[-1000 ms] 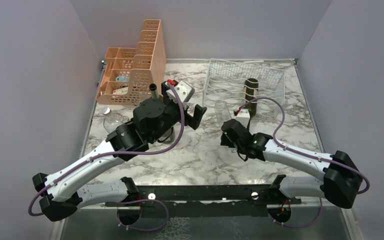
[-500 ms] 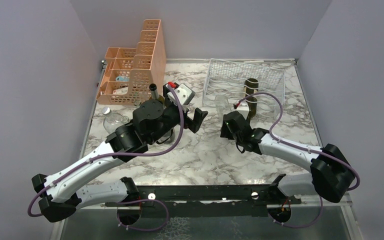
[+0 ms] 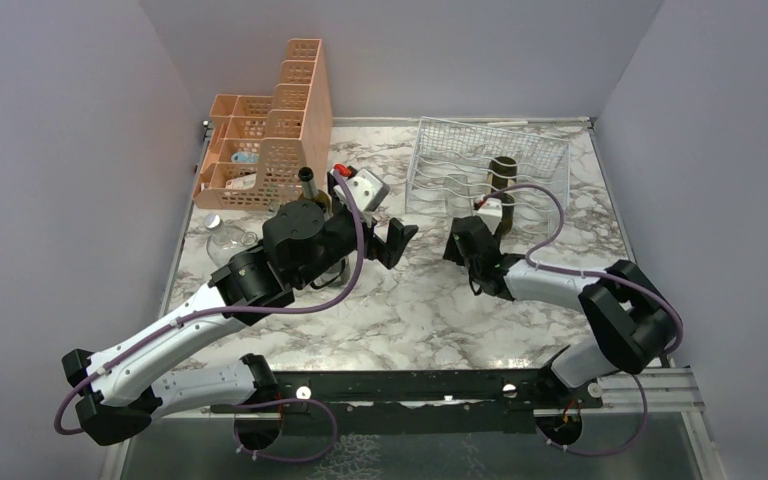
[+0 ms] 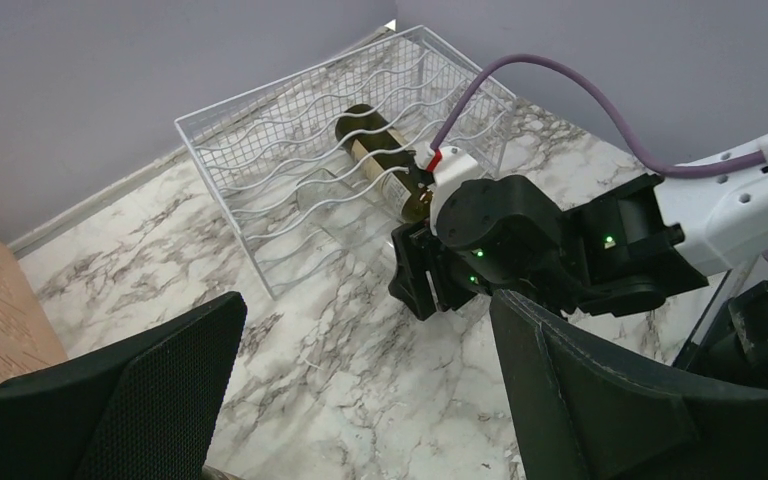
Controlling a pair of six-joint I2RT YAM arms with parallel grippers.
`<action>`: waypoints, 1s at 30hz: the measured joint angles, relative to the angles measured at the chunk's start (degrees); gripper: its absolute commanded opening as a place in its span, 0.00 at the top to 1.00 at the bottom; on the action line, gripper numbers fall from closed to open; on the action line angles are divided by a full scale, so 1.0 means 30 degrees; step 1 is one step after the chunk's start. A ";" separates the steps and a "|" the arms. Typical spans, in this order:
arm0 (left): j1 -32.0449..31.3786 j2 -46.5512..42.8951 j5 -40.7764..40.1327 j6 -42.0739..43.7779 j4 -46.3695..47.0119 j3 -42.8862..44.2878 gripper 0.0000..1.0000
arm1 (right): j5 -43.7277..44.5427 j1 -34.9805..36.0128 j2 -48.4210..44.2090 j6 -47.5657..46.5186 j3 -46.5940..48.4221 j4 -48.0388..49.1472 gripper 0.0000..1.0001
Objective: Put the wine bottle on the wine rack
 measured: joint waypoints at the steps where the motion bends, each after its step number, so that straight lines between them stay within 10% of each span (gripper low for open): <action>1: 0.0000 0.0000 0.0058 0.0000 -0.0015 0.0000 0.01 | 0.0073 -0.0124 0.0306 -0.0102 0.0000 0.0430 0.99; 10: 0.0000 0.0058 0.0321 -0.0007 -0.0109 0.0000 0.01 | 0.0291 -0.1129 0.3308 -0.0627 0.1647 0.2222 0.91; 30: 0.0000 0.0321 0.0794 -0.0517 -0.0539 0.0022 0.01 | 0.0663 -0.1974 0.5858 -0.0255 0.5253 0.0838 0.18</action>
